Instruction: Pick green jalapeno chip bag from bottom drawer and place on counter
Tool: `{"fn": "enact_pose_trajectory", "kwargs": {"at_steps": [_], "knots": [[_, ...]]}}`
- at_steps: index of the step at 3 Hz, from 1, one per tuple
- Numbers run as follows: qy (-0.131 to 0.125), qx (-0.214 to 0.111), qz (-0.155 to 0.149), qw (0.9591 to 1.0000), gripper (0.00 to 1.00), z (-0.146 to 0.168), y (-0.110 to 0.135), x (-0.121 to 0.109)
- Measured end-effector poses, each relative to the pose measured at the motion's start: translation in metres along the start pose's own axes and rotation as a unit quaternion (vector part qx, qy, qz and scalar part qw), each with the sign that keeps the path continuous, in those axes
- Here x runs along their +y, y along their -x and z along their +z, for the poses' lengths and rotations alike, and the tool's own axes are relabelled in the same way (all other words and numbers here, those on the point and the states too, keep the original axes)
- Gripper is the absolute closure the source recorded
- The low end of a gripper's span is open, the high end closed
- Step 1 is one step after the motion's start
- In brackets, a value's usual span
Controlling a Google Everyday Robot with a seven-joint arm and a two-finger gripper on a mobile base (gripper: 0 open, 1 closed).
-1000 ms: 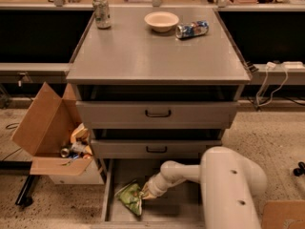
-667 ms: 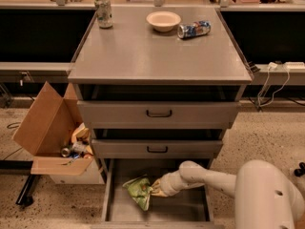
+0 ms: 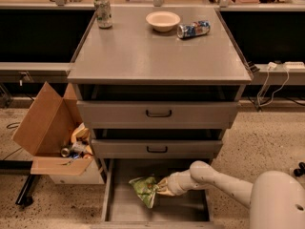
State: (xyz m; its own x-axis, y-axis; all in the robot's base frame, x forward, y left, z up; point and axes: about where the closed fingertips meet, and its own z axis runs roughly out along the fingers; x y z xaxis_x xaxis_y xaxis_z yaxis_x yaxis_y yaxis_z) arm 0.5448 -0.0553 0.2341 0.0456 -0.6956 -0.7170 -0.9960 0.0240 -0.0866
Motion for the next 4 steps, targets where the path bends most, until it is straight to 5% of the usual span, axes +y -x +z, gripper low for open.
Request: {"fn": "enact_pose_trajectory", "kwargs": {"at_steps": [1,2,3,4], "knots": [[0.000,-0.007,-0.003,1.0000,1.00,-0.001,0.003,0.001],[-0.039,-0.029,-0.049,0.9976,1.00,-0.040,0.036,0.009],[-0.044,-0.033,-0.101,0.9933,1.00,-0.073,0.076,0.036],[-0.073,-0.041,-0.163,0.9830,1.00,-0.120,0.128,0.059]]}}
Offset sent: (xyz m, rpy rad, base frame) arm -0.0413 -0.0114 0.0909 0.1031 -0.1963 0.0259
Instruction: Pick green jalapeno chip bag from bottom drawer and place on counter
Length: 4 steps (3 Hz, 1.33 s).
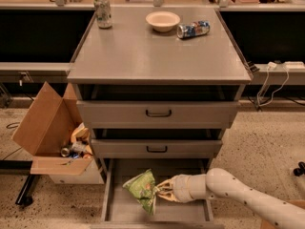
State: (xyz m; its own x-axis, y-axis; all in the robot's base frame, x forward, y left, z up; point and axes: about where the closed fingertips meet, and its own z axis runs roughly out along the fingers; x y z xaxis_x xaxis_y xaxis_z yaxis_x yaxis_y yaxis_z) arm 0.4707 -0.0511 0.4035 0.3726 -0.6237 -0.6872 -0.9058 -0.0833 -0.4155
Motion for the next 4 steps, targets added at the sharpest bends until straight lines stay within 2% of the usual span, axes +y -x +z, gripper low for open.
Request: {"fn": "enact_pose_trajectory", "kwargs": {"at_steps": [1,2,3,4], "knots": [[-0.022,-0.010,-0.025,0.9994,1.00,-0.024,0.027,-0.007],[-0.024,-0.010,-0.025,0.9993,1.00,-0.026,0.028,-0.008],[-0.035,-0.018,-0.036,0.9986,1.00,-0.038,0.048,-0.016],[-0.077,-0.053,-0.060,0.9938,1.00,-0.083,0.123,-0.046]]}}
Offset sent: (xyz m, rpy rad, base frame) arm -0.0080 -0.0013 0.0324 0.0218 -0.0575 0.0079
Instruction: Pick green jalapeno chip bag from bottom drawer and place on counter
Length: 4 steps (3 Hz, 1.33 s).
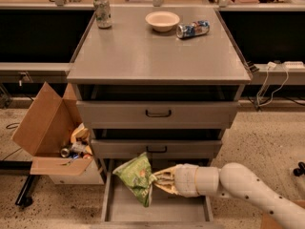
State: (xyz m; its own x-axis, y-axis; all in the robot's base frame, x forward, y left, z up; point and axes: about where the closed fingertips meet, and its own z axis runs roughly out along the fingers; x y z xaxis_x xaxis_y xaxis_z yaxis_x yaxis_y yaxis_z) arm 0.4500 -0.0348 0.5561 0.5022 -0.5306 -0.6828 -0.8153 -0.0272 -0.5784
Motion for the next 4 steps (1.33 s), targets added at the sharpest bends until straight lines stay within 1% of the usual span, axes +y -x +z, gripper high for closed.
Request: {"fn": "enact_pose_trajectory", "kwargs": {"at_steps": [1,2,3,4], "knots": [[-0.028,-0.021,-0.040,0.9986,1.00,-0.018,0.074,-0.047],[-0.028,-0.021,-0.040,0.9986,1.00,-0.019,0.074,-0.047],[-0.062,-0.020,-0.045,0.9968,1.00,-0.048,0.091,-0.097],[-0.104,-0.012,-0.049,0.9933,1.00,-0.091,0.114,-0.172]]}}
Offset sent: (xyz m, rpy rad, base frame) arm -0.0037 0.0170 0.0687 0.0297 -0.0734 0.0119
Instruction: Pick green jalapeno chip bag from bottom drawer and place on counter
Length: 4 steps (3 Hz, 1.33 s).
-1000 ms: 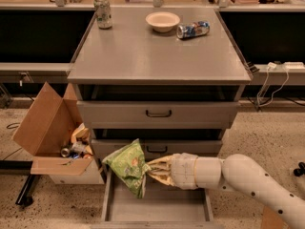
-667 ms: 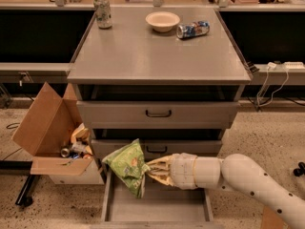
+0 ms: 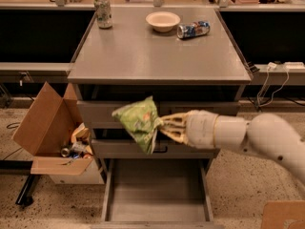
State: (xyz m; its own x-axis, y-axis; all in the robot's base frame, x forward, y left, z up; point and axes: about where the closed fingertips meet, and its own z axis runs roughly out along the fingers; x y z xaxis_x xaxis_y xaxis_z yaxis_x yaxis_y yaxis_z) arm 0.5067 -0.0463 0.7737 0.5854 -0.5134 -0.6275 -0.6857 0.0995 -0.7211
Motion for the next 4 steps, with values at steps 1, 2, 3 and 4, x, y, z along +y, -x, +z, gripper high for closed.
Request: {"fn": "enact_pose_trajectory", "kwargs": {"at_steps": [1,2,3,4], "knots": [[-0.050,0.022,-0.009,0.9985,1.00,-0.031,0.016,-0.090],[-0.050,0.022,-0.009,0.9985,1.00,-0.031,0.016,-0.090],[-0.071,0.040,-0.010,0.9966,1.00,-0.032,0.018,-0.115],[-0.110,0.049,-0.006,0.9927,1.00,-0.035,0.015,-0.165]]}}
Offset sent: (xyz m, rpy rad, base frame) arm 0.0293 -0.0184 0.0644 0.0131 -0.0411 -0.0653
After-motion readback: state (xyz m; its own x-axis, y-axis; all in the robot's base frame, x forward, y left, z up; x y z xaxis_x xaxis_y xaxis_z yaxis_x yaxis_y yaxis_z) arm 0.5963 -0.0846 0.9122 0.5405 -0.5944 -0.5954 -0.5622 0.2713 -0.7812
